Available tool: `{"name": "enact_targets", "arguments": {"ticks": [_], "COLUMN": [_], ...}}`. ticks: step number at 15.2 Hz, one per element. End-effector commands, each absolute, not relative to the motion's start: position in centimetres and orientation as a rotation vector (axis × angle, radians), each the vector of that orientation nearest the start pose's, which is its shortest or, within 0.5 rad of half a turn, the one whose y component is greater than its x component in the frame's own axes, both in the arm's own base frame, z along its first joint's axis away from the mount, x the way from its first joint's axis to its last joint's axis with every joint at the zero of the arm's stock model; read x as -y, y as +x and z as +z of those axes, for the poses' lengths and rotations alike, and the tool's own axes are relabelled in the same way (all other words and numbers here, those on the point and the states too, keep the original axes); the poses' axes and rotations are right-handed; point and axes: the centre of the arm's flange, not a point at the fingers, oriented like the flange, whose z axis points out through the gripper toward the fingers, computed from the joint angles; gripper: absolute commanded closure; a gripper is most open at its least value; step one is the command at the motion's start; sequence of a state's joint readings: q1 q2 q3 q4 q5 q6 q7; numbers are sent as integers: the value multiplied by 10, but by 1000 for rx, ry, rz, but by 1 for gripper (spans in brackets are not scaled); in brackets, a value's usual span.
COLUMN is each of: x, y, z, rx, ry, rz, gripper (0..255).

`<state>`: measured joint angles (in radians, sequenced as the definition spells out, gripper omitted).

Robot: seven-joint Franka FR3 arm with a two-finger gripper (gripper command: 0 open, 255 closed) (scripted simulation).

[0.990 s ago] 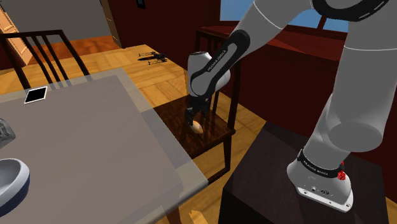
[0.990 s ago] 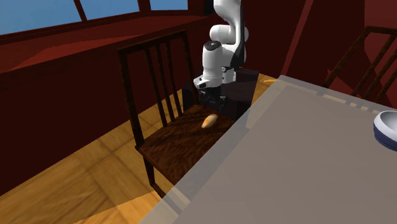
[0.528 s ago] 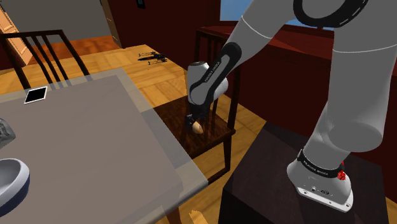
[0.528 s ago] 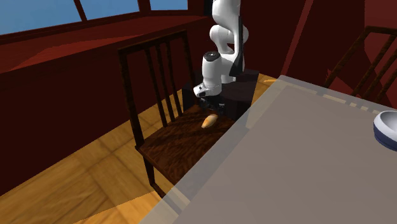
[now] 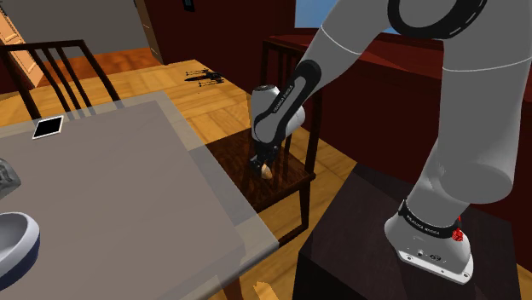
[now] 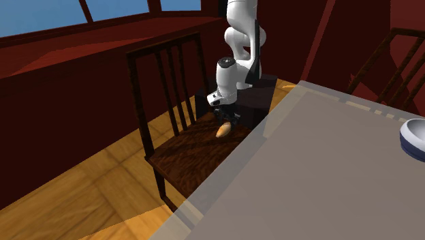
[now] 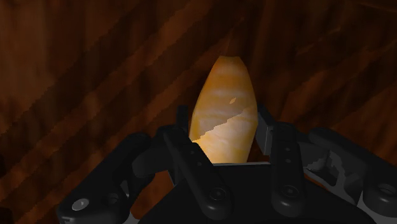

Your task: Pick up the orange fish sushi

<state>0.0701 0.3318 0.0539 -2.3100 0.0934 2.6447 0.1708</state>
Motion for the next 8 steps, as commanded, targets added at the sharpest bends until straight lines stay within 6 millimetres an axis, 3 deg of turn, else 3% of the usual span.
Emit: {"name": "enact_targets", "arguments": {"ticks": [1, 4, 8], "x": [-63, -64, -64], "y": [522, 522, 522], "z": [201, 201, 222], "rx": [-203, -203, -203], "ry": [-3073, -3073, -3073], "rz": [10, 9, 9], "gripper": [255, 255, 255]}}
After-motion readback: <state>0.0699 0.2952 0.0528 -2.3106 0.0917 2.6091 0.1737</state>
